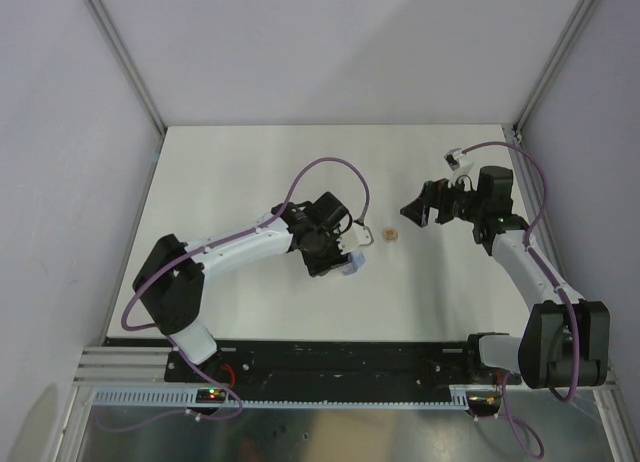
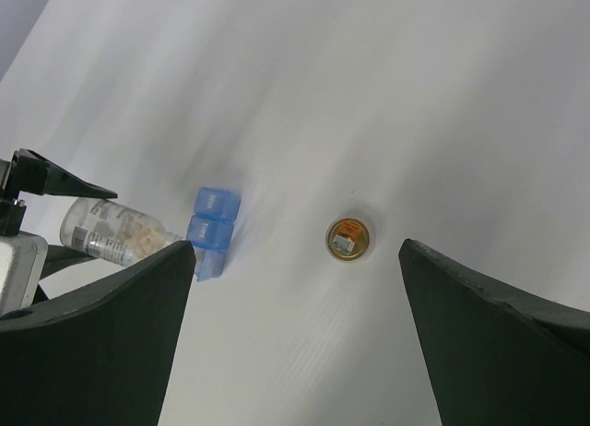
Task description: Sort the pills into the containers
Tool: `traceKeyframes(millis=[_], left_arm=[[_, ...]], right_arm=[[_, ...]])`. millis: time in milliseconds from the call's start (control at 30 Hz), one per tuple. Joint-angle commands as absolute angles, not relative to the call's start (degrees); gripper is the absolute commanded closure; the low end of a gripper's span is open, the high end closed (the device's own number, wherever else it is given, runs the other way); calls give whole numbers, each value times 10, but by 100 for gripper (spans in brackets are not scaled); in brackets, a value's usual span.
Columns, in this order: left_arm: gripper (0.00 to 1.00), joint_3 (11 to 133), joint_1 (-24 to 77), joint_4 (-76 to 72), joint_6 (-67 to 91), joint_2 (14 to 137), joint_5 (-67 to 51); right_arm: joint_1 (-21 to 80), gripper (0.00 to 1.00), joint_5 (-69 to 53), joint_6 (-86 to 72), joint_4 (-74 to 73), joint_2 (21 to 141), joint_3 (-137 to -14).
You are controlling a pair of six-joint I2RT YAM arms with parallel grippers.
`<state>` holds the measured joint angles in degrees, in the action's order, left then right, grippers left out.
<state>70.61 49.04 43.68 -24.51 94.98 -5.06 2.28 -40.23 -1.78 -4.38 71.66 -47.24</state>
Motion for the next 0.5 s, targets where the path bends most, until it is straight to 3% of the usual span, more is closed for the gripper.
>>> traceKeyframes(millis=[0, 467], left_arm=[[100, 725, 494, 430, -251, 939, -55], [100, 682, 494, 368, -238, 899, -61]], right_arm=[[19, 1, -411, -23, -20, 713, -471], [19, 1, -414, -27, -14, 711, -467]])
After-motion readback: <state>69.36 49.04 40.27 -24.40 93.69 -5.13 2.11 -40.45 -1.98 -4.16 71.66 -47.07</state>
